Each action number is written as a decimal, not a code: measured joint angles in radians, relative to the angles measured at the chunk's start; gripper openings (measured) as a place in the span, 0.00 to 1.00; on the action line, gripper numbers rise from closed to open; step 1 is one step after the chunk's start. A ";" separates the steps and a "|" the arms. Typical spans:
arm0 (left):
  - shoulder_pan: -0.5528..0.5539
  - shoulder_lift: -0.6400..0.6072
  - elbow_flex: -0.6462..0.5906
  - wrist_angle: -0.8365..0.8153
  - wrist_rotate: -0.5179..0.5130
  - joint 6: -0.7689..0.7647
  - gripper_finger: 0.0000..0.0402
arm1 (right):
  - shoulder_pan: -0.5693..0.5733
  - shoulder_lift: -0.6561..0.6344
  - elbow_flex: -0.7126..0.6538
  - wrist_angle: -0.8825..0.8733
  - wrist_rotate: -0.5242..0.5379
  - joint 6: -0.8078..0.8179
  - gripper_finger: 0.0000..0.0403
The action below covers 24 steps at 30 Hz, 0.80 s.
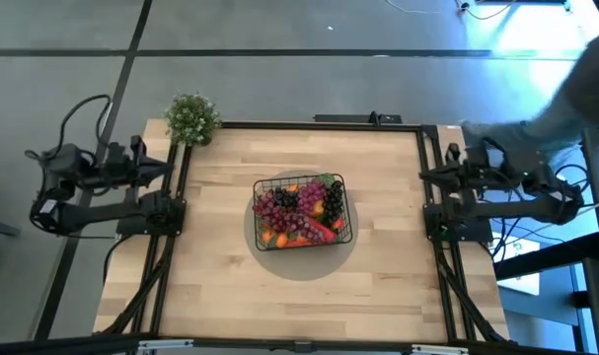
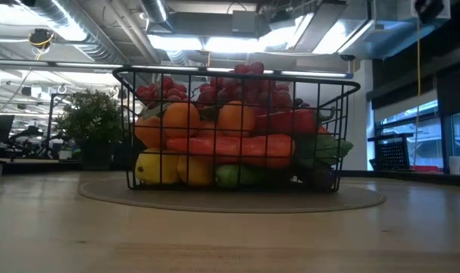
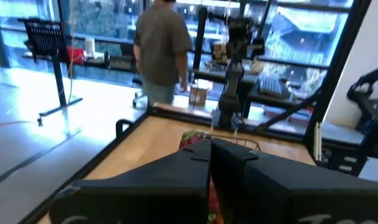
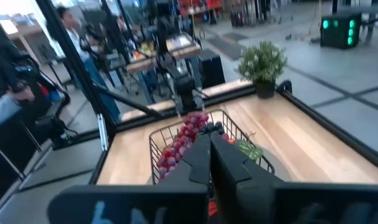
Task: Build produce basket
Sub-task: Return to Home Position
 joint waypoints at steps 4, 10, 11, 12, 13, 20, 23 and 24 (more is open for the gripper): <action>0.000 -0.058 -0.016 0.018 0.000 0.000 0.00 | 0.000 -0.114 -0.044 0.005 0.001 -0.004 0.00; 0.000 -0.075 -0.029 0.024 0.000 0.005 0.00 | 0.000 -0.249 -0.114 0.025 0.002 -0.038 0.00; 0.000 -0.075 -0.031 0.031 0.000 0.009 0.00 | 0.000 -0.268 -0.126 0.031 0.003 -0.041 0.00; 0.000 -0.076 -0.037 0.035 -0.001 0.012 0.00 | 0.000 -0.282 -0.142 0.036 0.003 -0.050 0.00; 0.000 -0.076 -0.045 0.031 -0.001 0.011 0.00 | 0.000 -0.281 -0.150 0.040 0.003 -0.056 0.00; 0.000 -0.076 -0.093 0.045 -0.013 -0.007 0.00 | 0.000 -0.279 -0.170 0.064 0.005 -0.082 0.00; 0.000 -0.076 -0.155 0.115 -0.015 -0.002 0.00 | 0.001 -0.279 -0.228 0.152 0.001 -0.082 0.00; 0.000 -0.076 -0.186 0.155 -0.016 0.007 0.00 | 0.001 -0.279 -0.258 0.178 -0.002 -0.083 0.00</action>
